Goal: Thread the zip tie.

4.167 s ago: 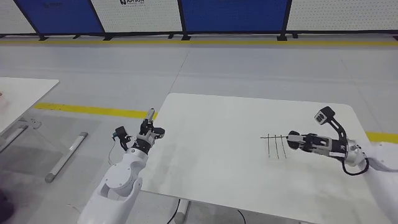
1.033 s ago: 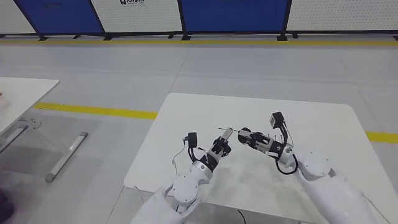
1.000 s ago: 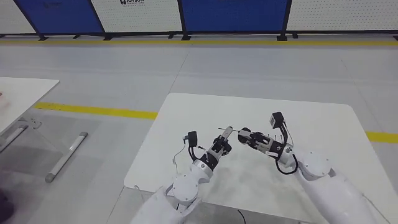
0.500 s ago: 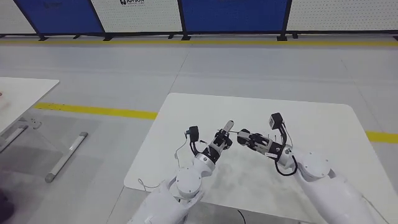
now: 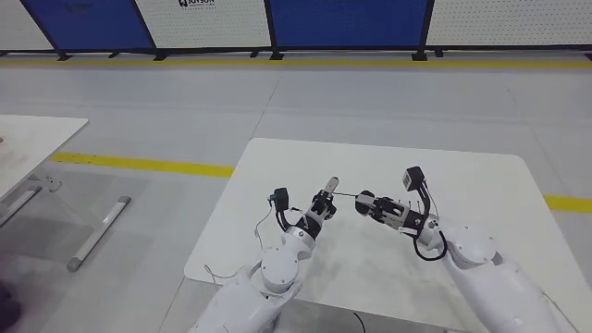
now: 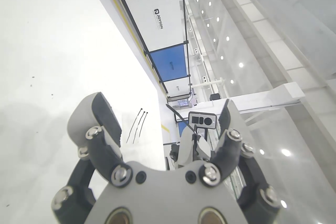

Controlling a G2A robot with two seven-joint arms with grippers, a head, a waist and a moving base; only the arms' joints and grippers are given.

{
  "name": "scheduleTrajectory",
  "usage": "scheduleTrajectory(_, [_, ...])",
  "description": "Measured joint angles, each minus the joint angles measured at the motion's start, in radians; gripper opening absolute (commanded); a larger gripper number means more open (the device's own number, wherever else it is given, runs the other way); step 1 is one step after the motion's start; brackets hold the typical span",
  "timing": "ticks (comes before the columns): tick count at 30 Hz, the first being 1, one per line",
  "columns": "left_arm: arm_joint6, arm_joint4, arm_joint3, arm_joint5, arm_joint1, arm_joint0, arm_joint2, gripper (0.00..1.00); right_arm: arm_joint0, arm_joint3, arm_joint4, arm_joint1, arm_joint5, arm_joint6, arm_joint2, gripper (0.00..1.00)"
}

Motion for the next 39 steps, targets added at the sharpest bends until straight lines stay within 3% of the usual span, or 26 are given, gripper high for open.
scheduleTrajectory(7, [-0.019,0.026,-0.002,-0.02,-0.001,0.004,0.005,1.0,0.0,0.0,0.0,0.0,0.0,0.0,0.0,0.0])
scheduleTrajectory(10, [-0.059,0.017,-0.001,-0.041,-0.001,0.008,0.005,0.99,0.0,0.0,0.0,0.0,0.0,0.0,0.0,0.0])
scheduleTrajectory(11, [-0.069,0.005,0.0,-0.045,-0.001,0.009,0.0,0.8,0.0,0.0,0.0,0.0,0.0,0.0,0.0,0.0])
scheduleTrajectory(12, [-0.077,-0.008,-0.001,-0.052,-0.001,0.01,-0.007,0.54,0.0,0.0,0.0,0.0,0.0,0.0,0.0,0.0])
scheduleTrajectory(15, [-0.089,-0.033,-0.004,-0.06,-0.001,0.011,-0.019,0.4,0.0,0.0,0.0,0.0,0.0,0.0,0.0,0.0])
scheduleTrajectory(17, [-0.093,-0.027,-0.008,-0.062,-0.001,0.014,-0.021,0.24,0.0,0.0,0.0,0.0,0.0,0.0,0.0,0.0])
scheduleTrajectory(20, [-0.099,-0.03,-0.014,-0.065,-0.003,0.018,-0.022,0.08,0.0,0.0,0.0,0.0,0.0,0.0,0.0,0.0])
scheduleTrajectory(22, [-0.108,-0.045,-0.017,-0.065,-0.004,0.017,-0.026,0.01,0.0,0.0,0.0,0.0,0.0,0.0,0.0,0.0])
scheduleTrajectory(25, [-0.125,-0.055,-0.022,-0.068,-0.004,0.017,-0.03,0.0,0.0,0.0,0.0,0.0,0.0,0.0,0.0,0.0])
scheduleTrajectory(27, [-0.135,-0.049,-0.026,-0.071,-0.004,0.019,-0.031,0.06,0.0,0.0,0.0,0.0,0.0,0.0,0.0,0.0])
scheduleTrajectory(31, [-0.139,-0.026,-0.032,-0.073,-0.004,0.025,-0.03,0.0,0.0,0.0,0.0,0.0,0.0,0.0,0.0,0.0])
scheduleTrajectory(39, [-0.14,-0.023,-0.034,-0.079,-0.007,0.028,-0.034,0.0,0.0,0.0,0.0,0.0,0.0,0.0,0.0,0.0])
